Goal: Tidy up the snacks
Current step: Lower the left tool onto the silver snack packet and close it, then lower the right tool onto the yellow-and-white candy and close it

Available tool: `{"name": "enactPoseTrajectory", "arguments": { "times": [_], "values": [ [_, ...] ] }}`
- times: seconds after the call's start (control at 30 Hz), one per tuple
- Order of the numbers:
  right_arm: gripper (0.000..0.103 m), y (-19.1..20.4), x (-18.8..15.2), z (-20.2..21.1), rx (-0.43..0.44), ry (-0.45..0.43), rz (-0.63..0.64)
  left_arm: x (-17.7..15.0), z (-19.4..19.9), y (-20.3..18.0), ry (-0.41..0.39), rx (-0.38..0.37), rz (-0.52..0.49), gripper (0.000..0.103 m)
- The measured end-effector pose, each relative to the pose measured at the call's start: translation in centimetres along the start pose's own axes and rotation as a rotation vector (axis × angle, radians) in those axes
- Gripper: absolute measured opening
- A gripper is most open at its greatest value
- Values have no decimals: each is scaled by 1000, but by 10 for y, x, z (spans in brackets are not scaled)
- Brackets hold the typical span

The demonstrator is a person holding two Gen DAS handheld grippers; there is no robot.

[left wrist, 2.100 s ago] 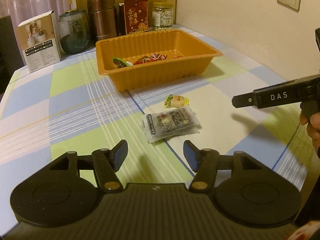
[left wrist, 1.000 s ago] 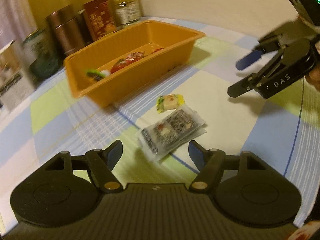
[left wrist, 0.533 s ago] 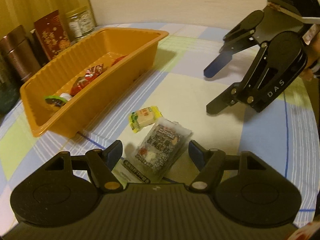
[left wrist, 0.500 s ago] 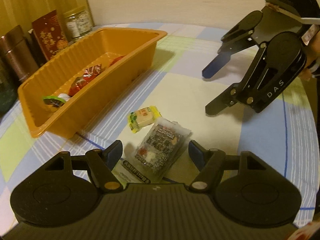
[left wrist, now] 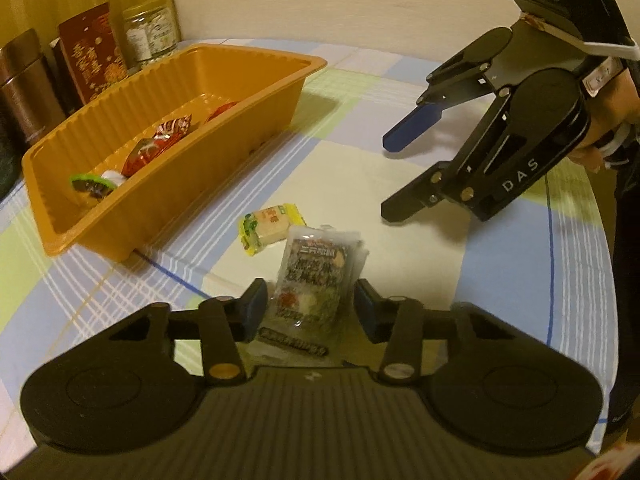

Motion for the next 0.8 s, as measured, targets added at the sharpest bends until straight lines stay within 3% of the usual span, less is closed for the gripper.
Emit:
{"name": "enactPoseTrajectory", "arguments": {
  "times": [0.1, 0.53, 0.8],
  "values": [
    [67, -3, 1, 1, -9, -6, -14, -2, 2, -6, -2, 11, 39, 38],
    [67, -7, 4, 3, -17, -25, -34, 1, -2, -14, -49, 61, 37, 40],
    [67, 1, 4, 3, -3, -32, 3, -1, 4, -25, -34, 125, 46, 34]
  ]
}}
Point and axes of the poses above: each gripper's, at about its wrist camera, not at the fingertips, and z roughly against the way its jaws point, y to its left, x to its top, the point moved 6 cm from there along -z, roughly the way its jaws point, and after that the axes turned 7 degrees about -z, right-handed, at the moved point
